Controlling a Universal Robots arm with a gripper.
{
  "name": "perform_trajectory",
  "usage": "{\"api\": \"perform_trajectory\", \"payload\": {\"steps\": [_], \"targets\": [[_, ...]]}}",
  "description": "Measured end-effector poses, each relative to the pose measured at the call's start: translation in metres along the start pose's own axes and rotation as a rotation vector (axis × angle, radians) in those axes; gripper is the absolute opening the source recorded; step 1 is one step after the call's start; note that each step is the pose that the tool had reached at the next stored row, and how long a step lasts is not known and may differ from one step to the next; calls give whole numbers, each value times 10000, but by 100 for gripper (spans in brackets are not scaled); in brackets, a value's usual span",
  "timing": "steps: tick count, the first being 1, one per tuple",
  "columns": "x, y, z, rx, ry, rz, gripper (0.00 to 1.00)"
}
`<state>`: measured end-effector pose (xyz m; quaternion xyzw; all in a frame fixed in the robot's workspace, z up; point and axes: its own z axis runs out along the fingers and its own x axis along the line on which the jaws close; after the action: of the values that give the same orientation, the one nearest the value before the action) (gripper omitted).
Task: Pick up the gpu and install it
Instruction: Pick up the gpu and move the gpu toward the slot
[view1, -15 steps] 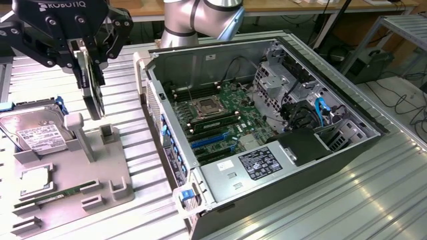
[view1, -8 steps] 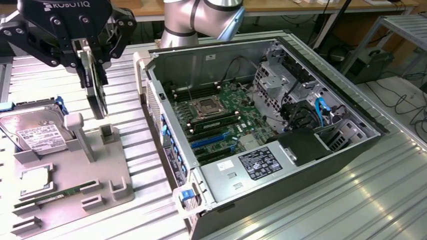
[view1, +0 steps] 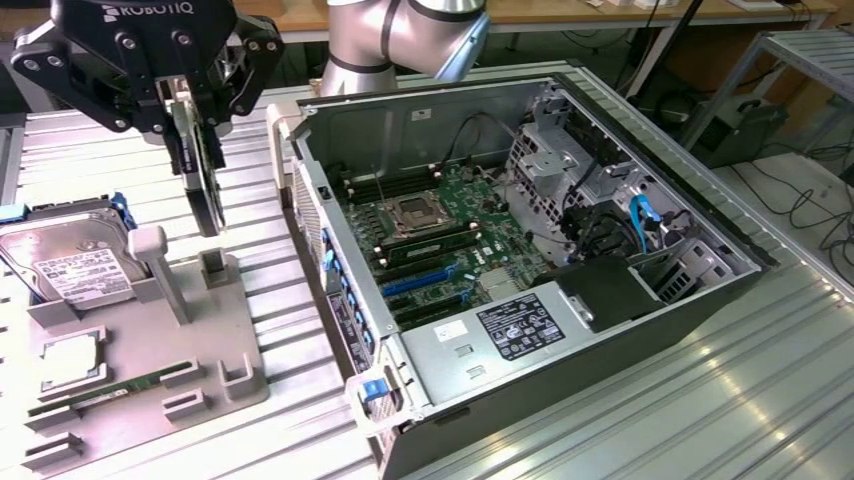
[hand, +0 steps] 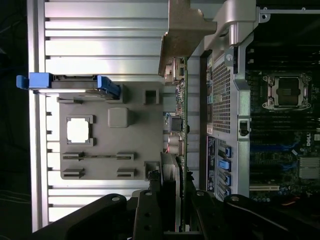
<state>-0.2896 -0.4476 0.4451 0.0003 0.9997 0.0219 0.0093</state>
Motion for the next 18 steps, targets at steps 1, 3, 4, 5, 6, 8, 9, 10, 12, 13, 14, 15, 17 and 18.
{"api": "perform_trajectory", "payload": {"steps": [1, 3, 4, 5, 6, 8, 9, 10, 12, 13, 14, 15, 17, 18], "targets": [[-8, 0, 0, 0, 0, 0, 27], [-22, 0, 1, 0, 0, 0, 27], [-29, 0, 1, -1, 0, 0, 27], [-36, 0, 1, 0, 0, 0, 27], [-44, 0, 1, 0, -1, 0, 27], [-58, 0, 1, 0, 0, 0, 27], [-66, 0, 1, 0, 0, 0, 27], [-74, 0, 1, 0, 0, 0, 27], [-89, 0, 2, 0, 0, 0, 27], [-96, 0, 2, 0, -1, 0, 27], [-103, 0, 2, 0, 0, 0, 27], [-111, 0, 2, 0, 0, 0, 27], [-126, 0, 3, 0, 0, 0, 27], [-132, 0, 3, 0, 0, 0, 27]]}}
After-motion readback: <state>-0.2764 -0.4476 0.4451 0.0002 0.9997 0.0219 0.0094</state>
